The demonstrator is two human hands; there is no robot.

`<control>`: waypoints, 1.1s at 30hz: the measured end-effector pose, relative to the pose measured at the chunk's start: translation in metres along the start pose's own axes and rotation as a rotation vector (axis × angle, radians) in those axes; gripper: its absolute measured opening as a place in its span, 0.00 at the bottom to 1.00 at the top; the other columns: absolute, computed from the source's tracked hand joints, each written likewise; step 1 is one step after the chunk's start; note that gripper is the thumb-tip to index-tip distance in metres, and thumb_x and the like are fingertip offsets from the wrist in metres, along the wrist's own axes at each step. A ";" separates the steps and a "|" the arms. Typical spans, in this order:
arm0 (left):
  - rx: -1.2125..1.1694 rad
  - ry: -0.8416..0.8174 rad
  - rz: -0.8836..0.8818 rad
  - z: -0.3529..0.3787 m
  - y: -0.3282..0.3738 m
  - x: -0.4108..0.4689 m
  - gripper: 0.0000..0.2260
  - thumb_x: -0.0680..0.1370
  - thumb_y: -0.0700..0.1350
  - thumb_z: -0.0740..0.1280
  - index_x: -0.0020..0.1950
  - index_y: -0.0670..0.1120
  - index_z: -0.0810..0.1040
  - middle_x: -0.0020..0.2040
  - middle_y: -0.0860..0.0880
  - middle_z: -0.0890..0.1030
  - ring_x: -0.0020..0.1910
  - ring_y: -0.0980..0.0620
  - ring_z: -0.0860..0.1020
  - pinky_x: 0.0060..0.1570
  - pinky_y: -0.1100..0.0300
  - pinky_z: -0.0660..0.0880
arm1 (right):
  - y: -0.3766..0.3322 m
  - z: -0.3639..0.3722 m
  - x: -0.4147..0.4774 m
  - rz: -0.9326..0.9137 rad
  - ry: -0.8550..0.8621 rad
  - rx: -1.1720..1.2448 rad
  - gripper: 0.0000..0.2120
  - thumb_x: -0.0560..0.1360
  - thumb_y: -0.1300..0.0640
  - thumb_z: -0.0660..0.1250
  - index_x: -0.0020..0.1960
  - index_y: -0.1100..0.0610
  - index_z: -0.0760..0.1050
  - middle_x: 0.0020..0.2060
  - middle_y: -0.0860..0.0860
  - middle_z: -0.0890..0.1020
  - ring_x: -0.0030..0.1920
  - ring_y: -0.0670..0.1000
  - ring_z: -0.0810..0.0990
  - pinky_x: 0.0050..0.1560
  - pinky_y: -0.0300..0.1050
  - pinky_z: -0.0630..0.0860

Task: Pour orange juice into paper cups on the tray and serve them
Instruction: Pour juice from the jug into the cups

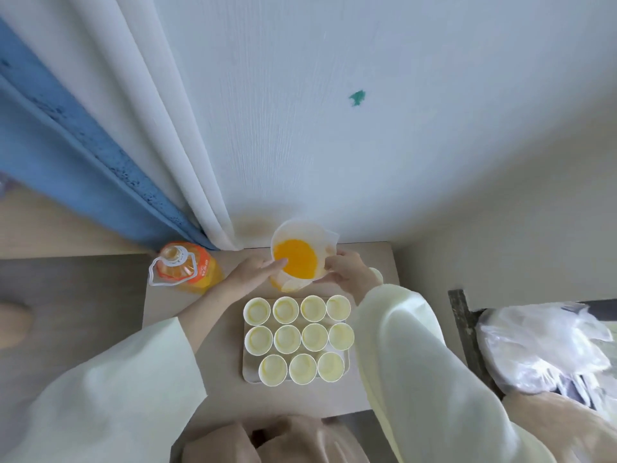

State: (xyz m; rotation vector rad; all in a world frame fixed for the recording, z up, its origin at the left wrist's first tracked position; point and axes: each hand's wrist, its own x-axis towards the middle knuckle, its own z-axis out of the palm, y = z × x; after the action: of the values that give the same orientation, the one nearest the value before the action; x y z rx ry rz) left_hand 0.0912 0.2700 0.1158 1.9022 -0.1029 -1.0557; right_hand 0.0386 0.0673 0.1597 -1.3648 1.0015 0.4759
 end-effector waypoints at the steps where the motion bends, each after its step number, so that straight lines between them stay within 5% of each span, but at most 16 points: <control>1: 0.009 0.012 0.006 0.002 0.006 -0.011 0.27 0.76 0.66 0.62 0.33 0.43 0.70 0.33 0.47 0.71 0.36 0.53 0.71 0.43 0.59 0.65 | -0.002 -0.002 -0.010 -0.011 -0.014 -0.014 0.18 0.61 0.70 0.63 0.50 0.69 0.78 0.41 0.60 0.82 0.42 0.65 0.84 0.57 0.64 0.77; 7: -0.158 0.130 0.000 0.017 0.039 -0.058 0.21 0.76 0.52 0.68 0.28 0.43 0.69 0.28 0.46 0.71 0.30 0.52 0.69 0.37 0.62 0.66 | -0.009 -0.017 -0.065 0.005 0.002 -0.094 0.17 0.73 0.69 0.60 0.60 0.73 0.73 0.46 0.63 0.77 0.42 0.62 0.81 0.44 0.52 0.83; 10: -0.247 0.154 -0.006 0.023 0.047 -0.076 0.19 0.73 0.48 0.69 0.27 0.45 0.66 0.28 0.46 0.68 0.30 0.49 0.67 0.35 0.62 0.65 | -0.003 -0.028 -0.091 -0.003 0.001 -0.198 0.15 0.75 0.63 0.63 0.60 0.68 0.75 0.45 0.60 0.77 0.40 0.57 0.79 0.49 0.53 0.82; 13: -0.283 0.177 -0.011 0.029 0.054 -0.090 0.19 0.75 0.44 0.68 0.27 0.45 0.64 0.28 0.46 0.66 0.30 0.49 0.67 0.32 0.64 0.65 | 0.015 -0.037 -0.108 0.004 -0.027 -0.170 0.30 0.72 0.40 0.68 0.66 0.58 0.72 0.51 0.54 0.74 0.42 0.50 0.73 0.45 0.49 0.76; 16: -0.311 0.161 0.007 0.034 0.060 -0.104 0.20 0.70 0.48 0.70 0.21 0.49 0.66 0.24 0.50 0.65 0.32 0.49 0.66 0.37 0.59 0.64 | 0.038 -0.035 -0.109 -0.064 0.066 0.108 0.44 0.60 0.22 0.62 0.64 0.52 0.76 0.55 0.49 0.78 0.49 0.49 0.76 0.48 0.50 0.74; 20: -0.326 0.122 0.041 0.040 0.060 -0.116 0.18 0.56 0.56 0.69 0.16 0.49 0.64 0.20 0.54 0.64 0.33 0.48 0.67 0.44 0.55 0.65 | 0.076 -0.024 -0.105 -0.108 0.098 0.271 0.31 0.74 0.27 0.49 0.63 0.46 0.74 0.63 0.45 0.76 0.67 0.48 0.70 0.70 0.57 0.61; 26: -0.323 0.116 0.030 0.065 0.044 -0.123 0.16 0.55 0.58 0.68 0.18 0.49 0.68 0.24 0.49 0.71 0.36 0.47 0.70 0.50 0.51 0.66 | 0.108 -0.012 -0.097 -0.089 0.005 0.479 0.24 0.81 0.36 0.49 0.60 0.49 0.75 0.51 0.45 0.81 0.49 0.43 0.78 0.60 0.48 0.71; 29: -0.336 0.139 0.007 0.083 0.035 -0.120 0.17 0.56 0.59 0.68 0.22 0.46 0.69 0.31 0.42 0.73 0.36 0.48 0.70 0.53 0.51 0.67 | 0.123 -0.026 -0.075 -0.046 -0.033 0.491 0.27 0.79 0.34 0.52 0.66 0.50 0.74 0.57 0.47 0.81 0.57 0.47 0.78 0.67 0.52 0.70; 33: -0.300 0.227 -0.082 0.106 0.026 -0.118 0.18 0.55 0.60 0.68 0.20 0.48 0.66 0.28 0.47 0.71 0.36 0.48 0.70 0.52 0.51 0.66 | 0.147 -0.040 -0.054 0.008 -0.069 0.482 0.27 0.75 0.31 0.56 0.66 0.45 0.73 0.62 0.46 0.79 0.61 0.47 0.76 0.65 0.56 0.72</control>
State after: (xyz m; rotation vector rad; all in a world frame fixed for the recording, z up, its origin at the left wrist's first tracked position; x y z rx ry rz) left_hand -0.0493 0.2377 0.1880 1.7480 0.2510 -0.8483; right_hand -0.1180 0.0730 0.1225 -0.9069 0.9871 0.2614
